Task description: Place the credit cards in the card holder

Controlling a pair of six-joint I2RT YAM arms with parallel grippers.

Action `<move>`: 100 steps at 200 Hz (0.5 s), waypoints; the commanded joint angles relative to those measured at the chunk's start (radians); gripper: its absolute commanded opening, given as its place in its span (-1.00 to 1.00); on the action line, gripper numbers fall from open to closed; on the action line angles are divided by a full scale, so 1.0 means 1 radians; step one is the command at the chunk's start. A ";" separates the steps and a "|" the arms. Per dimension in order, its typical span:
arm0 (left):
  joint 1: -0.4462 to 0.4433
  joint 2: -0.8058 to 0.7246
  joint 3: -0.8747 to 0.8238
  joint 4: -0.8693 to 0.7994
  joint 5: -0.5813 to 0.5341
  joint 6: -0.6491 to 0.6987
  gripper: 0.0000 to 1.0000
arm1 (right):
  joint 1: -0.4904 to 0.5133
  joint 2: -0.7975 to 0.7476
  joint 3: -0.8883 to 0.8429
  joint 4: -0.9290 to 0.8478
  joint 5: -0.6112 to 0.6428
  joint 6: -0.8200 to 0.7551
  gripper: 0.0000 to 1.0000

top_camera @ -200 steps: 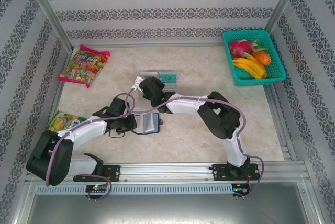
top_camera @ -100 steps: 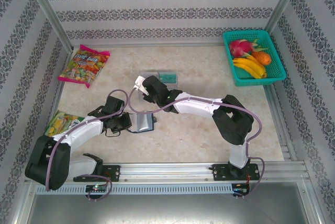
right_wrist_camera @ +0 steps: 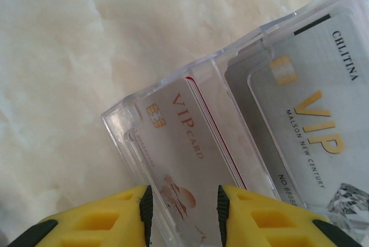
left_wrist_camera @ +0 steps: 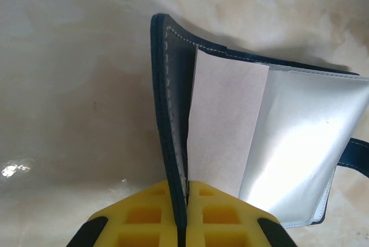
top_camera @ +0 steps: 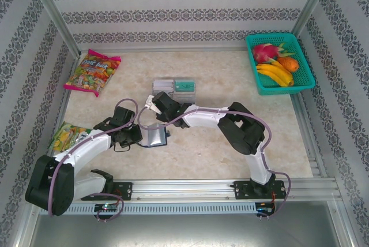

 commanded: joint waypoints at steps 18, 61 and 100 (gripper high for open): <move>0.013 0.010 -0.020 0.002 0.030 0.014 -1.00 | 0.010 0.020 0.053 0.016 0.041 -0.052 -0.26; 0.012 0.013 -0.027 0.013 0.044 0.011 -1.00 | 0.011 0.065 0.070 0.035 0.072 -0.093 -0.27; 0.012 0.010 -0.033 0.019 0.047 0.009 -1.00 | 0.018 0.087 0.057 0.087 0.118 -0.123 -0.31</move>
